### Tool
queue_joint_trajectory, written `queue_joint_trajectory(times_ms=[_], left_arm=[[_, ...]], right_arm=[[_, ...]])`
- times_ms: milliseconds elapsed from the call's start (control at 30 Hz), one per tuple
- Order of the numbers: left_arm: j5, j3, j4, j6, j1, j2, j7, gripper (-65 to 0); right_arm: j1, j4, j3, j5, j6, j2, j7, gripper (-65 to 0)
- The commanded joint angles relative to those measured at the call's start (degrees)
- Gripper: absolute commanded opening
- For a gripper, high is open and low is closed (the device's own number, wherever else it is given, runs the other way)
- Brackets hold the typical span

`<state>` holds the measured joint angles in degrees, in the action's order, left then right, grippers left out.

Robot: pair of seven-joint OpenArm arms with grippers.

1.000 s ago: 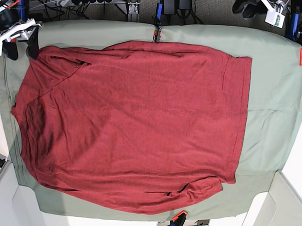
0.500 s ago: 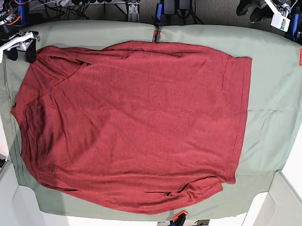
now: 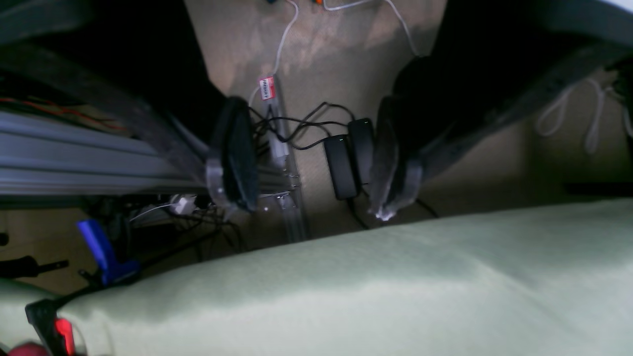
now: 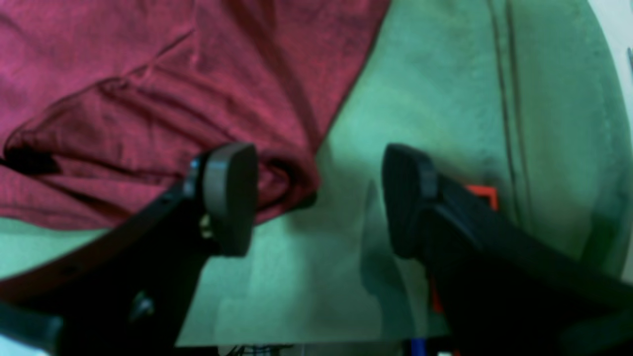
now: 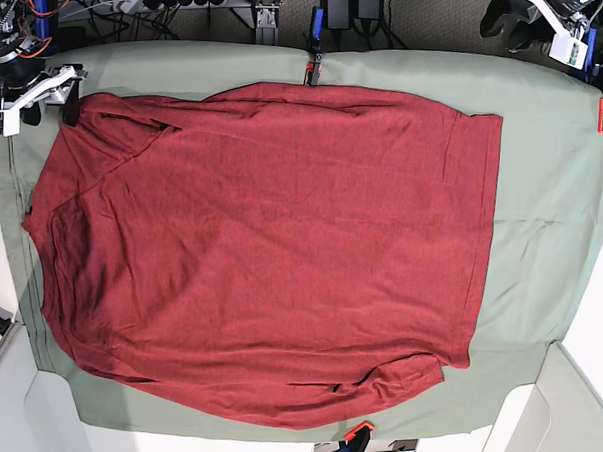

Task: Fold the T-shirt properly
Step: 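Move the right gripper down to the shirt's shoulder corner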

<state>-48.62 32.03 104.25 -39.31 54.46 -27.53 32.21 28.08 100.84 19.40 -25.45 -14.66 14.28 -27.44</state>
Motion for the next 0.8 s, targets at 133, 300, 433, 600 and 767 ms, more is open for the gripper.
queue_joint_trajectory(times_ms=[133, 300, 433, 600, 767], left_arm=[[-0.92, 2.73, 0.81, -0.69, 0.81, -2.05, -0.46, -26.3], [-3.45, 3.23, 0.81, -0.69, 0.79, -2.03, 0.04, -26.3], [-3.48, 3.23, 0.81, -0.69, 0.79, -2.01, -0.02, -26.3], [-3.48, 3.23, 0.81, -0.69, 0.61, -2.03, -0.72, -26.3], [-3.43, 3.23, 0.81, -0.69, 0.63, -2.03, -0.66, -26.3]], right_arm=[[2.03, 6.1, 0.85, 0.48, 1.05, -0.15, -4.59, -25.4], [7.39, 14.51, 6.16, 0.57, 0.98, -0.15, -5.2, -25.4], [9.9, 16.79, 8.63, -0.24, 0.98, -0.15, -5.18, -25.4], [8.5, 16.15, 8.48, -0.5, 1.01, -0.17, -4.46, -25.3], [5.73, 12.17, 7.96, -0.74, 1.68, -0.48, -4.07, -25.3]])
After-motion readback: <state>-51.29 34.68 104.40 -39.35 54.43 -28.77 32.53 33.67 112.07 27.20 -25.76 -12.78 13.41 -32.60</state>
